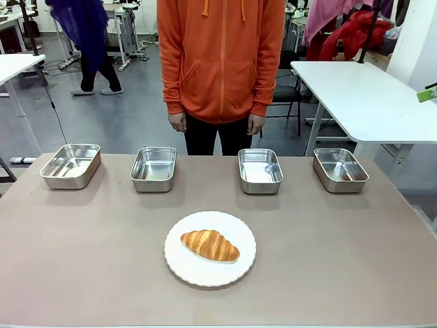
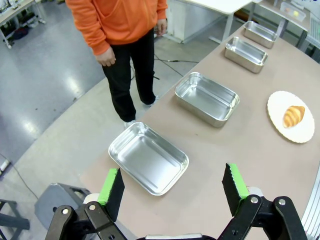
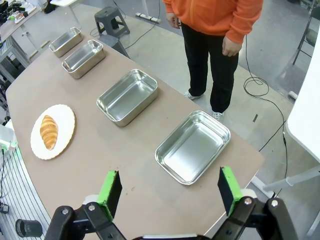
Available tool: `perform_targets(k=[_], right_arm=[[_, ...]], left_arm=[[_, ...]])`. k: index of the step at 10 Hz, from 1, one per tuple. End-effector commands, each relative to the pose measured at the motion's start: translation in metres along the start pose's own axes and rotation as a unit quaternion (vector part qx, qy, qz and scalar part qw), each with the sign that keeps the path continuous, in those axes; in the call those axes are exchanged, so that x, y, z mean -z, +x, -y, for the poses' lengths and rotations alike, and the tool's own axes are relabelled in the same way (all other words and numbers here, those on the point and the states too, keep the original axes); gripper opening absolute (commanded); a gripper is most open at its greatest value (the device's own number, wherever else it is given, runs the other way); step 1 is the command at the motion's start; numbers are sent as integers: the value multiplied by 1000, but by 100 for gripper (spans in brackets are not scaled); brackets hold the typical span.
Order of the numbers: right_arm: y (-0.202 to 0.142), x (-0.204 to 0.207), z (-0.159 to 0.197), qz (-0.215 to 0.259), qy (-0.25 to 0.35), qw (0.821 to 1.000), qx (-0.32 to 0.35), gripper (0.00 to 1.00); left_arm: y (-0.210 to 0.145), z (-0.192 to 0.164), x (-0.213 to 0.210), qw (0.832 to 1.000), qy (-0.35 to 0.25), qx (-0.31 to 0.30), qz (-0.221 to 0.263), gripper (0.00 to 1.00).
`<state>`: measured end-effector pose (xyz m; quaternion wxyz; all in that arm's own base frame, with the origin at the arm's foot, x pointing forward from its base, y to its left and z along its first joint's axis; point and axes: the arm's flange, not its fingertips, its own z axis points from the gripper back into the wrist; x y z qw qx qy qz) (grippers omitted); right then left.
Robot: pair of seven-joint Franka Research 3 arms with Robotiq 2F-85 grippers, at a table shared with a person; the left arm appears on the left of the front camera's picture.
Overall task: Place the bread in the container.
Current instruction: Place the Butter Roll into the Airtight Container indicated by the human.
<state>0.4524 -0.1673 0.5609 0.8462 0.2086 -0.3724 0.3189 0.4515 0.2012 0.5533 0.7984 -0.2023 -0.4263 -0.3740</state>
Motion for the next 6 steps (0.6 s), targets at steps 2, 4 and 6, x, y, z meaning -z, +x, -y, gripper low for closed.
perform_targets(k=[2,4,6], right_arm=[[1,0,1,7,3,1000,-5,100],[1,0,1,7,3,1000,-5,100],[1,0,1,7,3,1000,-5,100]], left_arm=[[1,1,0,1000,-2,2,2,100],[1,1,0,1000,-2,2,2,100],[1,1,0,1000,-2,2,2,100]])
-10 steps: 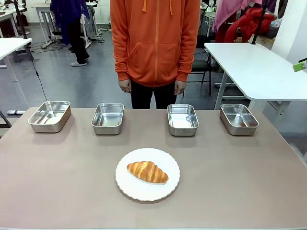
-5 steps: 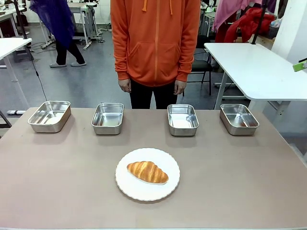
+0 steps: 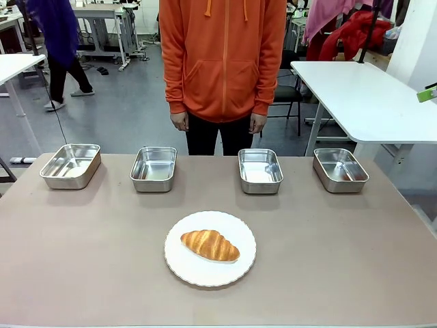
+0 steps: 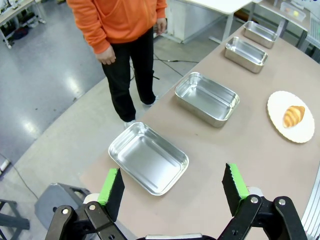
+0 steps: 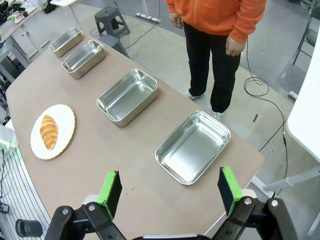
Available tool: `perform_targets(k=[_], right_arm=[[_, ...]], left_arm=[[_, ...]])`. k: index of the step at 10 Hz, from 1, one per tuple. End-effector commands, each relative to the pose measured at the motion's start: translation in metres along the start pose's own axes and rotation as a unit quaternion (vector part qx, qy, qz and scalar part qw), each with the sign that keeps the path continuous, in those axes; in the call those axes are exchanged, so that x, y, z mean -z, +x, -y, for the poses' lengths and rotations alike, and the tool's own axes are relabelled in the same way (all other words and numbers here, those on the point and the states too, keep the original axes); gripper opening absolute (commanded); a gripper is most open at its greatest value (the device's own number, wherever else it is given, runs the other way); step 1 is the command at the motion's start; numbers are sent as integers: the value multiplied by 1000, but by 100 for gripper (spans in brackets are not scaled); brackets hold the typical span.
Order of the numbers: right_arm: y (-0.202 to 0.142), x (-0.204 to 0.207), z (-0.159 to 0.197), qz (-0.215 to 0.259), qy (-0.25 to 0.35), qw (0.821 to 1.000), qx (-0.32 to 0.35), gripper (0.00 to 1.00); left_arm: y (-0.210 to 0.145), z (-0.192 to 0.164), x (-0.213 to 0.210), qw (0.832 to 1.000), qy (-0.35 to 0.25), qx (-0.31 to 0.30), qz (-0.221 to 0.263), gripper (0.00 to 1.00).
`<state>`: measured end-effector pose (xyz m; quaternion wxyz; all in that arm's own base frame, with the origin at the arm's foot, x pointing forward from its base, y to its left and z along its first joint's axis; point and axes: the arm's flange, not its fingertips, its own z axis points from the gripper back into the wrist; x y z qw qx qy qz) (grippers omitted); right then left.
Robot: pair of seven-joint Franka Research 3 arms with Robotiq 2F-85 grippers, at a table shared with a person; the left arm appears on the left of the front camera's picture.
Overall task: Place the bread in the container.
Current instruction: Place the Butter Roll into the Airtight Container indicated by the human.
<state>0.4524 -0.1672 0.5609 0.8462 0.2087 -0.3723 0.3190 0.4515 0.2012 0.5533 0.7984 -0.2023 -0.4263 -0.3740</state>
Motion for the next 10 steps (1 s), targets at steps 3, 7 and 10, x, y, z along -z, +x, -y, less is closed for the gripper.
perform_targets(k=[3,7,10], right_arm=[[1,0,1,8,3,1000,-5,100],[1,0,1,8,3,1000,-5,100],[1,0,1,8,3,1000,-5,100]], left_arm=[[1,1,0,1000,-2,2,2,100],[1,1,0,1000,-2,2,2,100],[1,1,0,1000,-2,2,2,100]])
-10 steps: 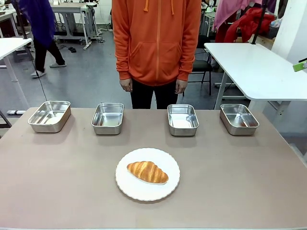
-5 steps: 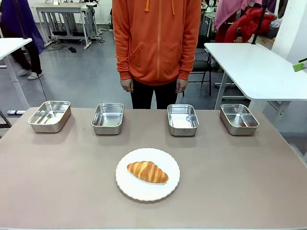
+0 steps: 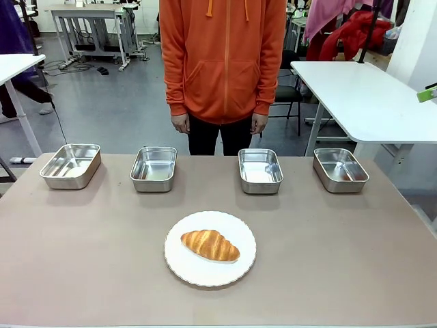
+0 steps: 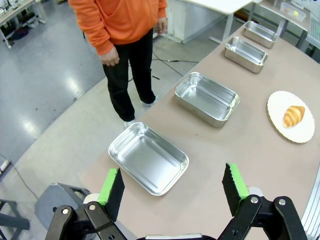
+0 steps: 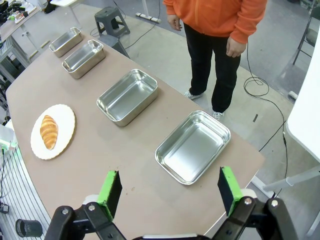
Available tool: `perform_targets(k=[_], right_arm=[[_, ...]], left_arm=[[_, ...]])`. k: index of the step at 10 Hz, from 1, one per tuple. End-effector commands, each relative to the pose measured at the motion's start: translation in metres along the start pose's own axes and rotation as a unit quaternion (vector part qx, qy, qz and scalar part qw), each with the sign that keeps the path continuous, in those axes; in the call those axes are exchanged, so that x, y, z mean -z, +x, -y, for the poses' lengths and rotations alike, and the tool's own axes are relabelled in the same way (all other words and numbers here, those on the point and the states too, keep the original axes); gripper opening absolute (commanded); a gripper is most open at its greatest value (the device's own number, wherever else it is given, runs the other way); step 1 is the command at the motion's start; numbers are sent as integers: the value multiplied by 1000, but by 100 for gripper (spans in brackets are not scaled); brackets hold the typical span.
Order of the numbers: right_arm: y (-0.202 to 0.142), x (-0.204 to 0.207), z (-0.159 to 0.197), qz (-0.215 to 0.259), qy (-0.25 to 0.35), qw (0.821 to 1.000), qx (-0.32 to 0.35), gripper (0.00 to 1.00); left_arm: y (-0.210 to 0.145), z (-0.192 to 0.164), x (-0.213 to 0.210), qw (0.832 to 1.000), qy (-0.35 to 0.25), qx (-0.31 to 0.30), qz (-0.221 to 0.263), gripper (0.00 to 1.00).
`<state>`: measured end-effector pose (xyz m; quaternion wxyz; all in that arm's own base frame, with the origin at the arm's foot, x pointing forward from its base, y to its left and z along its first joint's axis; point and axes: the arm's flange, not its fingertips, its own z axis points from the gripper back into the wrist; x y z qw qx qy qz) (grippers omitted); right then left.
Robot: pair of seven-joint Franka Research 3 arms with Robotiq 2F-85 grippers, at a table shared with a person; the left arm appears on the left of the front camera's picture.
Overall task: Place the bread in the container.
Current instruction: Place the Butter Roll into the Airtight Container indicated by the human.
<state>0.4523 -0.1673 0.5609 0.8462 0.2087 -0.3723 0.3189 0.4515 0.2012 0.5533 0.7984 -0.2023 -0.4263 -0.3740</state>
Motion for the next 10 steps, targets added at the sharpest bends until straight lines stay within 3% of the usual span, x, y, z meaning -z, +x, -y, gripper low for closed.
perform_targets(k=[1,10], right_arm=[[1,0,1,8,3,1000,-5,100],[1,0,1,8,3,1000,-5,100]], left_arm=[[1,1,0,1000,-2,2,2,100],[1,1,0,1000,-2,2,2,100]])
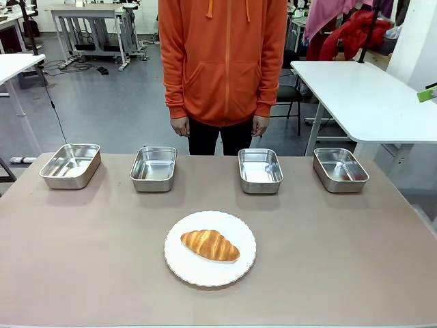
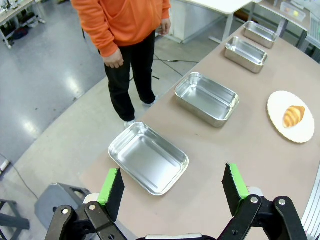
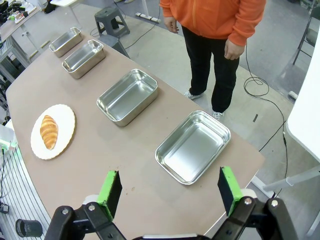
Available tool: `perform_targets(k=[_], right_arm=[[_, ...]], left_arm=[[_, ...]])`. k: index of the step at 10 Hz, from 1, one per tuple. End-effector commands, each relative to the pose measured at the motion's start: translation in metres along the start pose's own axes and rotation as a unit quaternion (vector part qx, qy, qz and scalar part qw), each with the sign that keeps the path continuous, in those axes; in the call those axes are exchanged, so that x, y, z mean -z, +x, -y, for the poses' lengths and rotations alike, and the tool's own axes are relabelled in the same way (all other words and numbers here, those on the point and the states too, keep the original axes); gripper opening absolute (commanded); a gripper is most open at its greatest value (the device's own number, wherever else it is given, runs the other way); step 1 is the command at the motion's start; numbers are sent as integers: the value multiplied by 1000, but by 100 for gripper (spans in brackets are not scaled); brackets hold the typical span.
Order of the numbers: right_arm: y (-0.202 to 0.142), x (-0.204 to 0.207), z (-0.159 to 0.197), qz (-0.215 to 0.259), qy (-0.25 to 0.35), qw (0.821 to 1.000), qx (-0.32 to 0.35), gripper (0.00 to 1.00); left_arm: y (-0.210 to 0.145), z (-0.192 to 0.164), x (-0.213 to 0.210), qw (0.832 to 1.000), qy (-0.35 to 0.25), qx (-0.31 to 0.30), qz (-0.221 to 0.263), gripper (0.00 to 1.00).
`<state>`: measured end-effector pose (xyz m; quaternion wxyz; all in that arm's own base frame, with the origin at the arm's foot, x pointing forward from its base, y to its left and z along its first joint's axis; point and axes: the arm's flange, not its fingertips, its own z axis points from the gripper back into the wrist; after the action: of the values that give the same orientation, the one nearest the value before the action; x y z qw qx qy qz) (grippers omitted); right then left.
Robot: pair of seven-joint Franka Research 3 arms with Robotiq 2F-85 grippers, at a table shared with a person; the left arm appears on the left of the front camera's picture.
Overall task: Place the bread in the container.
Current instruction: Place the Butter Roll into the Airtight Container indicated by the human.
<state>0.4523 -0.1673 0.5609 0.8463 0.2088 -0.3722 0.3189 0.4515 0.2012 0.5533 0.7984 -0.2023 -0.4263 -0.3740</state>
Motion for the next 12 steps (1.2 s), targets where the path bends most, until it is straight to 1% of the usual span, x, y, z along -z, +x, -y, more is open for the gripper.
perform_targets(k=[1,12], right_arm=[[1,0,1,8,3,1000,-5,100],[1,0,1,8,3,1000,-5,100]], left_arm=[[1,1,0,1000,-2,2,2,100],[1,1,0,1000,-2,2,2,100]])
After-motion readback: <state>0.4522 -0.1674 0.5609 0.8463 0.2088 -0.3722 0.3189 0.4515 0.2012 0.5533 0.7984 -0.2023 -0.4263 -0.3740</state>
